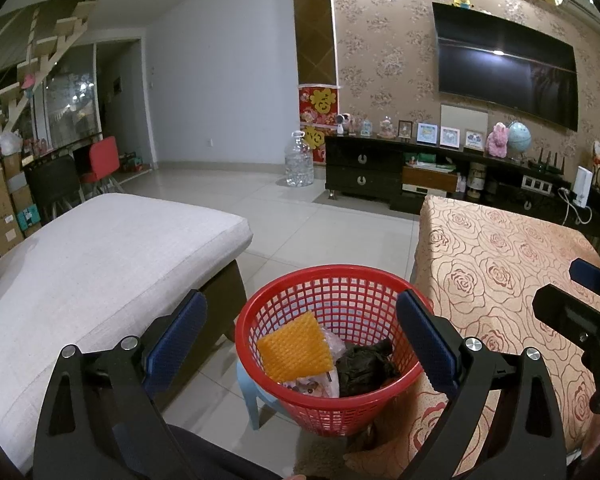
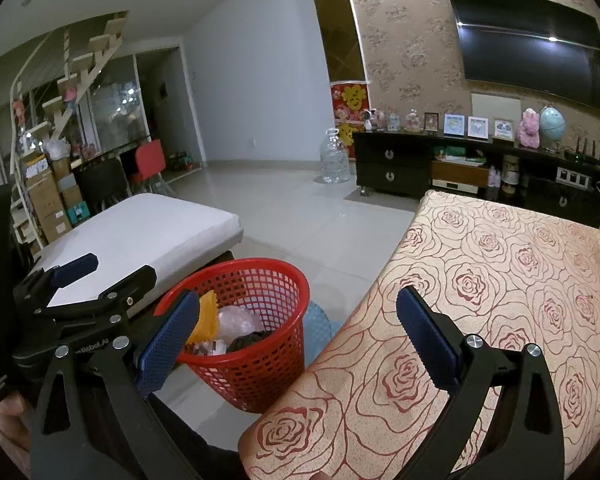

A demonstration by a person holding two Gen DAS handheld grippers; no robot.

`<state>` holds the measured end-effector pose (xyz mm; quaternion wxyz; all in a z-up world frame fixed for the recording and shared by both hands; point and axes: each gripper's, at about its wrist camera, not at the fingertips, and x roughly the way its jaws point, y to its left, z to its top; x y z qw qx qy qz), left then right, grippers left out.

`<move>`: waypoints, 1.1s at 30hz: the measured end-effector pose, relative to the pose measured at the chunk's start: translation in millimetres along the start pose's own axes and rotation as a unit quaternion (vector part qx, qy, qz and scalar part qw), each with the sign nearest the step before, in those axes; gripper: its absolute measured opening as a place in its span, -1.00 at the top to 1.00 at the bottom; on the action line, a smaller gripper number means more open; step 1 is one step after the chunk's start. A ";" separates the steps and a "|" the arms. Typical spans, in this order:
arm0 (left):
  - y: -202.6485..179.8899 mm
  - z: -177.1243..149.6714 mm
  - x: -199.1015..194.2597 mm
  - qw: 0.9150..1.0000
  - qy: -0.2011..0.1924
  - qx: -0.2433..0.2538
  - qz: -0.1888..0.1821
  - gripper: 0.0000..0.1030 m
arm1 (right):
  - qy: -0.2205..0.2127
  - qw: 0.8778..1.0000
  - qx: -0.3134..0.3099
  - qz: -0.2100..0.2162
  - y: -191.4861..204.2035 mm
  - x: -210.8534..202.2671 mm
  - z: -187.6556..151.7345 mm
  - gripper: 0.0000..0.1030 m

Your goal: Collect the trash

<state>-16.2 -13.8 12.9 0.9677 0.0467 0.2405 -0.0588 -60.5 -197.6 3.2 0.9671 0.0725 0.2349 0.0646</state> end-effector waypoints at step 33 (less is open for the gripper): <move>-2.2 -0.9 -3.7 1.000 -0.006 -0.006 -0.009 -0.79 | 0.002 1.000 -0.002 0.000 -0.5 0.2 -4.0 -0.86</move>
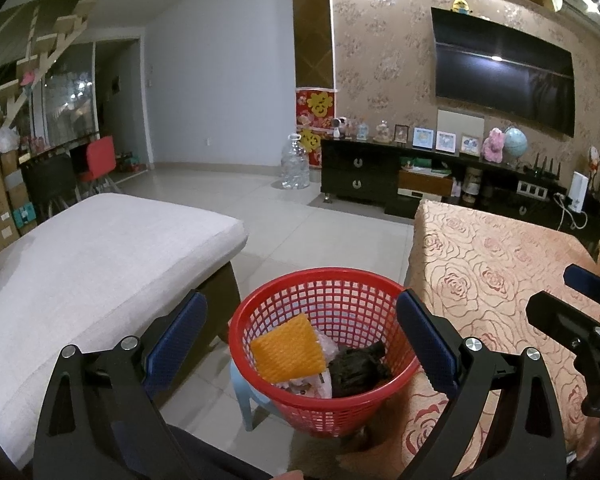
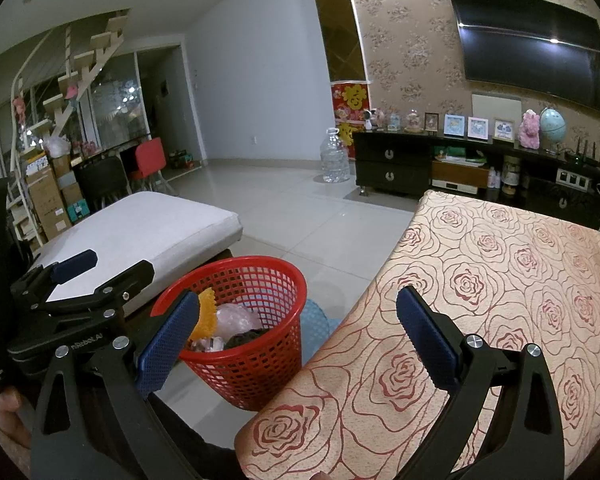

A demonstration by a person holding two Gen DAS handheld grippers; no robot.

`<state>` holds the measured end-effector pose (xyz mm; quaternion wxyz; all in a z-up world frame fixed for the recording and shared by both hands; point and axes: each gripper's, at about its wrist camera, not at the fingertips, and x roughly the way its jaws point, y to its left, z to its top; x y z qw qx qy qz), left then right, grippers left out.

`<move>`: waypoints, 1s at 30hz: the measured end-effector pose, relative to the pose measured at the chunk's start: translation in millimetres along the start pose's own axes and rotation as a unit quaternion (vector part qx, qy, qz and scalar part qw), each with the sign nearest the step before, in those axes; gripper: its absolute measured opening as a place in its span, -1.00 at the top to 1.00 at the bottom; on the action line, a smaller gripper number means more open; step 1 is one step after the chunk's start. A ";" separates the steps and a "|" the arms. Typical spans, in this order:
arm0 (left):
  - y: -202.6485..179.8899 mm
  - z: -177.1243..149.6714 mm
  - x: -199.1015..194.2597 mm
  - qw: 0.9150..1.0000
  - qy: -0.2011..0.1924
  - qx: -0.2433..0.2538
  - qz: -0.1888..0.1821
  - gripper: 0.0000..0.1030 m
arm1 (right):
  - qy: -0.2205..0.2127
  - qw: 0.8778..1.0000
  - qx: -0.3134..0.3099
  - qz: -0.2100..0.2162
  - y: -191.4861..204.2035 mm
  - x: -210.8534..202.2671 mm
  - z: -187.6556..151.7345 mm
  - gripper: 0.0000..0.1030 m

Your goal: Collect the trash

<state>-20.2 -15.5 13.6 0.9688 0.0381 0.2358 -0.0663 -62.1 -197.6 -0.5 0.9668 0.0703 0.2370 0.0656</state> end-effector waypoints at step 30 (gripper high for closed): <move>4.0 2.4 2.1 1.000 0.001 -0.013 -0.005 -0.79 | 0.009 1.000 0.004 -0.003 -6.7 2.0 -3.5 -0.86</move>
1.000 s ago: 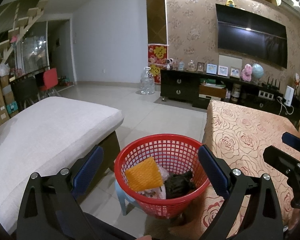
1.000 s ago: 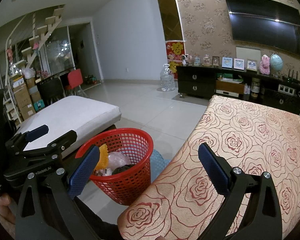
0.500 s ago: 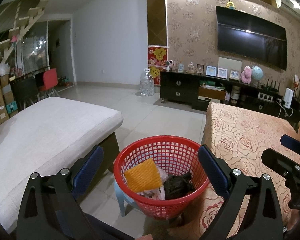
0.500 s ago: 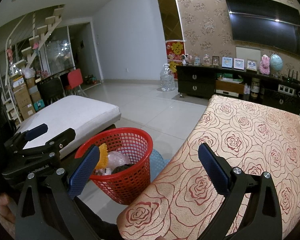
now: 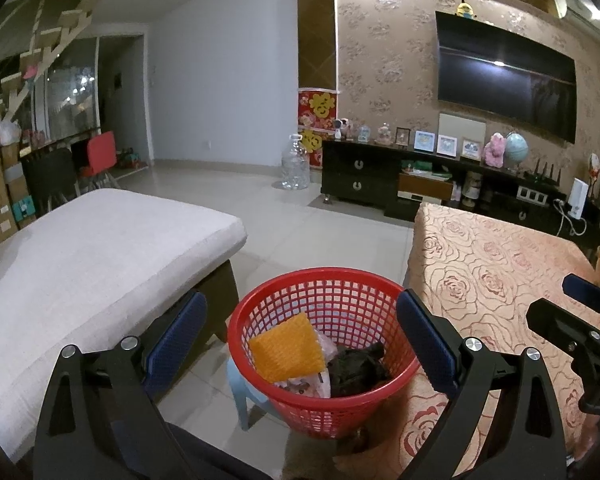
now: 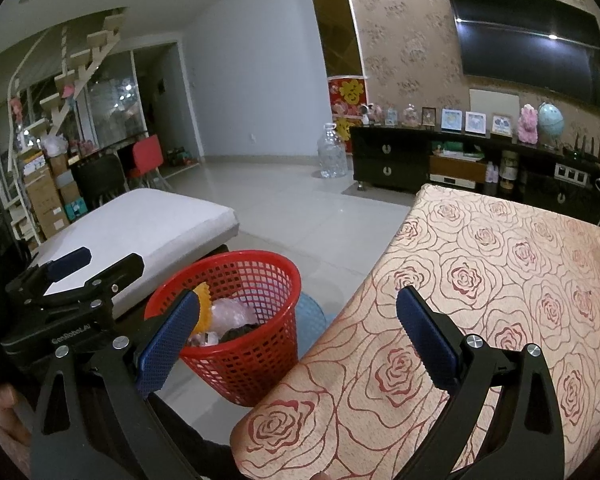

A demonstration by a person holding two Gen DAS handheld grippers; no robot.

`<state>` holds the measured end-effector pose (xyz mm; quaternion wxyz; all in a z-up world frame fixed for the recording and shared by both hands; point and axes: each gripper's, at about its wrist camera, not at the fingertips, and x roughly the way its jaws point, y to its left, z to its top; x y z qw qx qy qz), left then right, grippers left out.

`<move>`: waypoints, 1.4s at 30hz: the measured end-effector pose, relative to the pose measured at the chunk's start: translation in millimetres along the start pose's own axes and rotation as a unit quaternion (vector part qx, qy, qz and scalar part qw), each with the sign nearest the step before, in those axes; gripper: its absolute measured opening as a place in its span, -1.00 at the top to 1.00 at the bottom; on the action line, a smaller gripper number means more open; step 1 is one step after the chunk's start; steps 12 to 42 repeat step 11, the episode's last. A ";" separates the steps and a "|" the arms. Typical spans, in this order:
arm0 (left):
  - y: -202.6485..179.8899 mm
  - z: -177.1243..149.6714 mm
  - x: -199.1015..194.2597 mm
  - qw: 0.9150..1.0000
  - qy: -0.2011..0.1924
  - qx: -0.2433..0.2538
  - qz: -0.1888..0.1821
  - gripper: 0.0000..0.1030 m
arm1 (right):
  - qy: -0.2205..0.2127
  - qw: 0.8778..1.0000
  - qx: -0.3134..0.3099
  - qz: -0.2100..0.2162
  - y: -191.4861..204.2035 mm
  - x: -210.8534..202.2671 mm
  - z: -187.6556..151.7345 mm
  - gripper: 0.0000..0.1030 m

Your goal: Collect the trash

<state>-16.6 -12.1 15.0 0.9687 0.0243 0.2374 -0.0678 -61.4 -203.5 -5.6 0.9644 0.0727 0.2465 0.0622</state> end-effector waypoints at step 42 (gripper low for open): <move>6.6 5.0 8.4 1.000 0.001 0.000 0.004 -0.79 | 0.026 0.996 0.051 -0.073 -71.4 -19.5 -10.4 -0.86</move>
